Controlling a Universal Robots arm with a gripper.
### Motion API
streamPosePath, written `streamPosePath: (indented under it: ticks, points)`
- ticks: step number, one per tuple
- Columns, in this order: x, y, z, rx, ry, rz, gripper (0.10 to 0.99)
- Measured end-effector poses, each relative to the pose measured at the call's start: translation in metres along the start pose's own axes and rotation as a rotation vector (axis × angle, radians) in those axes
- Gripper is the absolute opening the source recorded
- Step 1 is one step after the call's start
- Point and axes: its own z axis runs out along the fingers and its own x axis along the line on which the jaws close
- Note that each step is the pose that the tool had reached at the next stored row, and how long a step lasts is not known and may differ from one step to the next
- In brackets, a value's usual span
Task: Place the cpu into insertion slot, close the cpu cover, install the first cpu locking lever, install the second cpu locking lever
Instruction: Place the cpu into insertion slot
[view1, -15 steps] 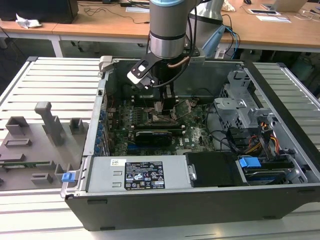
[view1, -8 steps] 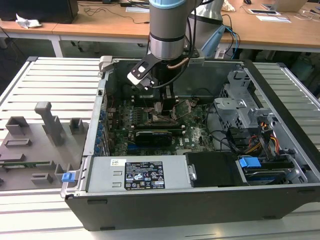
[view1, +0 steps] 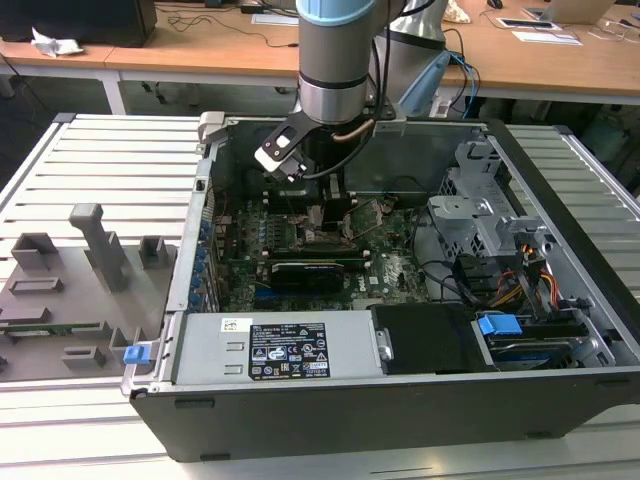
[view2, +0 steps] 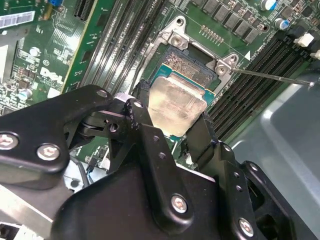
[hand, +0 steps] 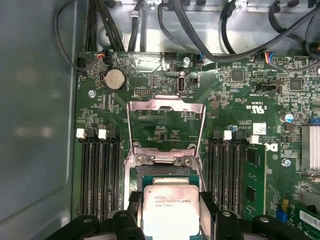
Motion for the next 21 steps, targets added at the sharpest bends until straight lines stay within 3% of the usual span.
streamPosePath:
  ticks: [4, 21]
  points:
    - [0.0001, -0.0011, 0.0063, 0.000, 0.0000, 0.000, 0.541]
    - [0.0001, -0.0024, 0.0108, 0.000, -0.0001, 0.000, 0.541]
